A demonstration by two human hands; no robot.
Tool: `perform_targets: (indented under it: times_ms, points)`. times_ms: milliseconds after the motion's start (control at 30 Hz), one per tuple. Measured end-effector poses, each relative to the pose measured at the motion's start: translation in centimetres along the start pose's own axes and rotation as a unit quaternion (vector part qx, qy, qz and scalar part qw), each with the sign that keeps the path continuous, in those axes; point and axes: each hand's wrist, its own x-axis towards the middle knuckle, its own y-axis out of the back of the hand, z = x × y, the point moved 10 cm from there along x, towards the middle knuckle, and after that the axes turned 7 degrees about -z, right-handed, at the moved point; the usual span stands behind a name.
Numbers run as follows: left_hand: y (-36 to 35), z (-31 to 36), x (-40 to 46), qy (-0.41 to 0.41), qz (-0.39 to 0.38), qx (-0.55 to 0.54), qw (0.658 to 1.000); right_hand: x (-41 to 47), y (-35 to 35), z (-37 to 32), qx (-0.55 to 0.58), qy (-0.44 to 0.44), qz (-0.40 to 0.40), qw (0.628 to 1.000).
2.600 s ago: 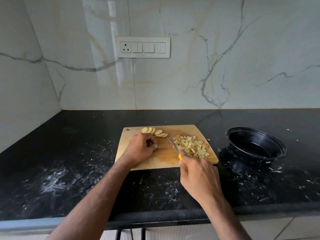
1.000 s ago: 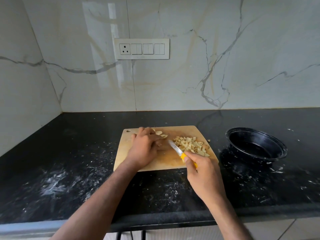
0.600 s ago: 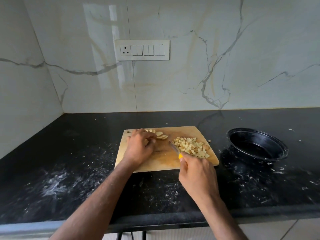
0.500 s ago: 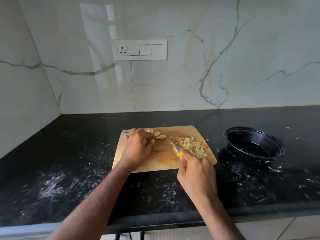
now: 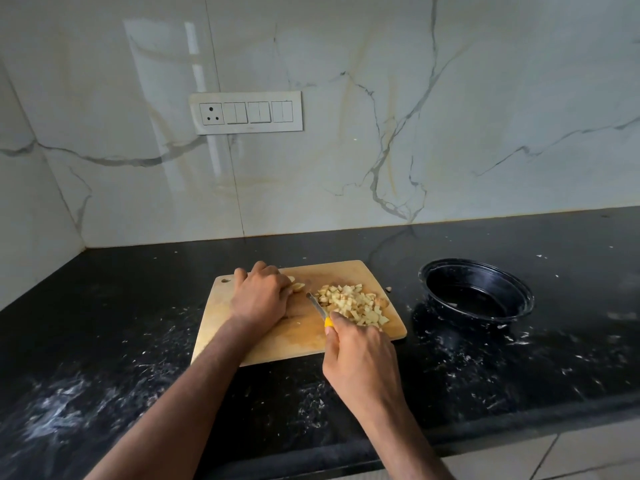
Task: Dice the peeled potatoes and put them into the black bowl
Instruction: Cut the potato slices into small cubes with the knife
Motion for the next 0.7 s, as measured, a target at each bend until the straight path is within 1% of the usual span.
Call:
perform_targets:
  times_ms: [100,200,267,367,433,500,567,633,700]
  points:
    - [0.4,0.2,-0.1,-0.006,0.033,0.012,0.999,0.1,-0.2,0.4,0.0,-0.014,-0.008,1.0]
    - [1.1,-0.2,-0.6,-0.001,0.072,-0.033,0.997,0.1,-0.2,0.7,-0.004,-0.021,-0.011,1.0]
    - [1.3,-0.7,-1.1,0.002,0.08,-0.059,0.995,0.1,-0.3,0.7,0.0,-0.022,-0.021,1.0]
    - [1.2,-1.0,-1.6,0.0,0.061,-0.063,0.996,0.0,-0.3,0.6,-0.002,-0.023,-0.035,0.999]
    - [1.1,-1.2,-1.8,-0.002,0.048,-0.095,0.994,0.0,-0.4,0.7,-0.009,-0.027,-0.04,0.999]
    - [1.1,-1.6,-2.0,-0.01,0.038,-0.191,0.981,-0.2,-0.6,0.8,-0.02,-0.039,-0.047,0.998]
    - [0.4,-1.8,-2.0,-0.024,0.0,-0.289,0.957,-0.2,-0.7,1.0,-0.03,-0.046,-0.047,0.997]
    - [-0.9,-1.5,-2.0,-0.034,-0.069,-0.296,0.952,-0.2,-0.8,1.0,-0.033,-0.048,-0.046,0.997]
    - [-1.6,-1.5,-2.1,-0.041,-0.098,-0.28,0.954,-0.2,-0.9,0.9,-0.033,-0.044,-0.052,0.997]
